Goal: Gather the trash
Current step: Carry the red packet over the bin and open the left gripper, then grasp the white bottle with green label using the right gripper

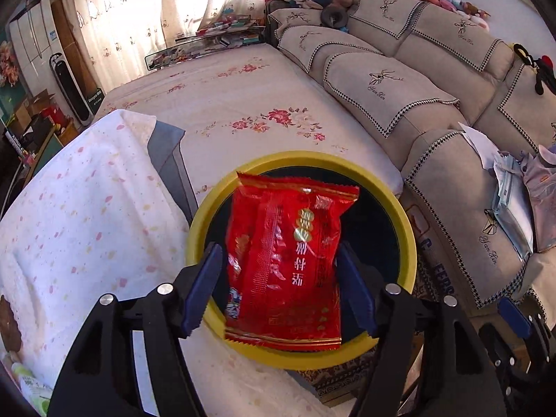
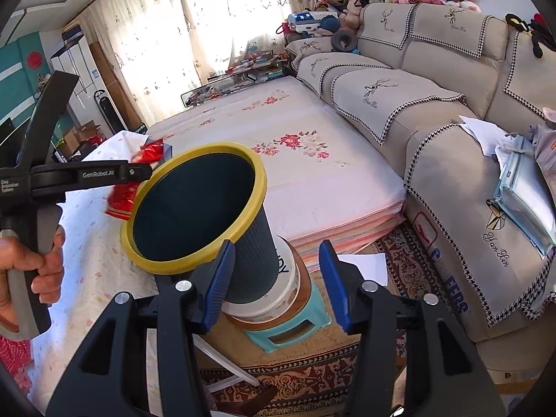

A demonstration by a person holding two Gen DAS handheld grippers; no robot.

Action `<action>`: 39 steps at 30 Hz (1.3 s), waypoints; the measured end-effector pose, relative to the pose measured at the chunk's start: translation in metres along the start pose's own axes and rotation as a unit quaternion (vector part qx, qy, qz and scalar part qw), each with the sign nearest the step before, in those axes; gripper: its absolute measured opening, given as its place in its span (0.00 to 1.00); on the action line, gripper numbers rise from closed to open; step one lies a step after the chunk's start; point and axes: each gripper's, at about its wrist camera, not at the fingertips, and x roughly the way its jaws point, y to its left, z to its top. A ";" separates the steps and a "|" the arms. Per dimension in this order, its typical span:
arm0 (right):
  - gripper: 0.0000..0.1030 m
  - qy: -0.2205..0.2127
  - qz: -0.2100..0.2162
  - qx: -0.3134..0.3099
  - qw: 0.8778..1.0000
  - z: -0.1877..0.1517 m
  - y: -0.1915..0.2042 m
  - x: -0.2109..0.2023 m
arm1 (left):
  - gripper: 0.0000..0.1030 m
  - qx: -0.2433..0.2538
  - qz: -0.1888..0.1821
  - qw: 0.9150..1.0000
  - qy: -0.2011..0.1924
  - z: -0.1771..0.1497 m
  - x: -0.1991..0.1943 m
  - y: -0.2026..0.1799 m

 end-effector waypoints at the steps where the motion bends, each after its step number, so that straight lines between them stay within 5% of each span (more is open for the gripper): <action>1: 0.47 0.001 0.000 0.000 1.000 -0.001 0.000 0.001 | 0.74 -0.001 0.004 1.000 0.001 0.003 0.004 -0.001; 8: 0.48 0.006 0.004 -0.003 1.000 -0.002 0.003 0.004 | 0.78 -0.021 0.007 1.000 -0.001 0.006 0.002 0.010; 14: 0.48 0.011 0.016 -0.009 1.000 -0.007 0.011 0.007 | 0.88 -0.040 -0.008 0.998 -0.049 -0.014 -0.064 0.033; 22: 0.49 0.015 0.043 -0.043 0.998 -0.012 0.047 0.005 | 0.93 -0.085 0.005 0.990 -0.116 -0.084 -0.172 0.094; 29: 0.50 0.014 0.079 -0.097 0.992 -0.020 0.104 -0.011 | 0.95 -0.143 0.056 0.977 -0.147 -0.168 -0.251 0.167; 35: 0.51 0.025 0.123 -0.163 0.979 -0.035 0.166 -0.021 | 0.95 -0.191 0.132 0.960 -0.156 -0.245 -0.295 0.232; 39: 0.51 0.040 0.173 -0.207 0.962 -0.046 0.209 -0.025 | 0.95 -0.231 0.146 0.950 -0.154 -0.290 -0.314 0.266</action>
